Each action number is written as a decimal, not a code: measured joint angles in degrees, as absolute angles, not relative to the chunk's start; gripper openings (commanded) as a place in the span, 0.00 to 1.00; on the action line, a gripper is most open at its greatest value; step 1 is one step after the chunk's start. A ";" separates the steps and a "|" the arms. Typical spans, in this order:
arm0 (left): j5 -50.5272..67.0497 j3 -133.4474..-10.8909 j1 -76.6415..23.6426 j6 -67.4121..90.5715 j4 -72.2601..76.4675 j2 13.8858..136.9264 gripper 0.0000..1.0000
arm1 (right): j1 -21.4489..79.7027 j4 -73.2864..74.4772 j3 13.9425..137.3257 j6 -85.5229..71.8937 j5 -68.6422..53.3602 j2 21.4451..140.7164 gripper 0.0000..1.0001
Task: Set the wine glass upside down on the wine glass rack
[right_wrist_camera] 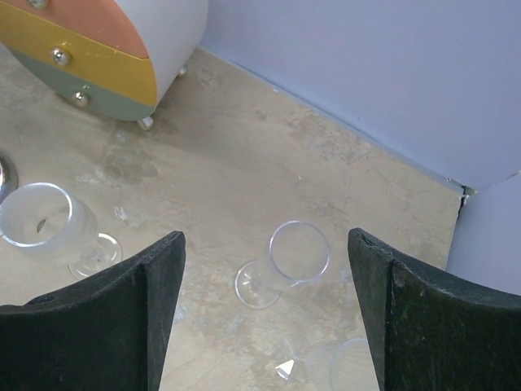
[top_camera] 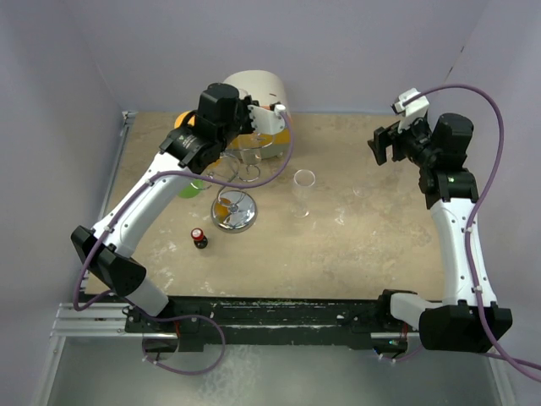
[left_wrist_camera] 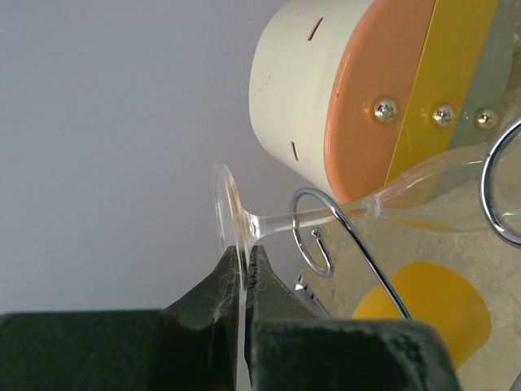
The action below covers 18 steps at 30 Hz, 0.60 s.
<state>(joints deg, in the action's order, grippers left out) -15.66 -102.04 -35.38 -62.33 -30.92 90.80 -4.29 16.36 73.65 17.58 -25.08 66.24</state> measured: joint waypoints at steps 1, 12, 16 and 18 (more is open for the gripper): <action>-15.94 -101.97 -35.38 -62.33 -30.94 90.80 0.00 | -4.32 16.38 73.60 17.56 -25.08 66.24 0.83; -17.58 -101.97 -35.40 -62.35 -32.40 90.80 0.00 | -4.54 16.34 73.58 17.56 -25.08 66.24 0.84; -17.85 -101.97 -35.44 -62.02 -33.41 90.80 0.00 | -4.54 16.34 73.58 17.56 -25.10 66.24 0.84; -17.85 -101.97 -35.44 -61.47 -34.35 90.80 0.00 | -4.54 16.34 73.58 17.56 -25.10 66.24 0.84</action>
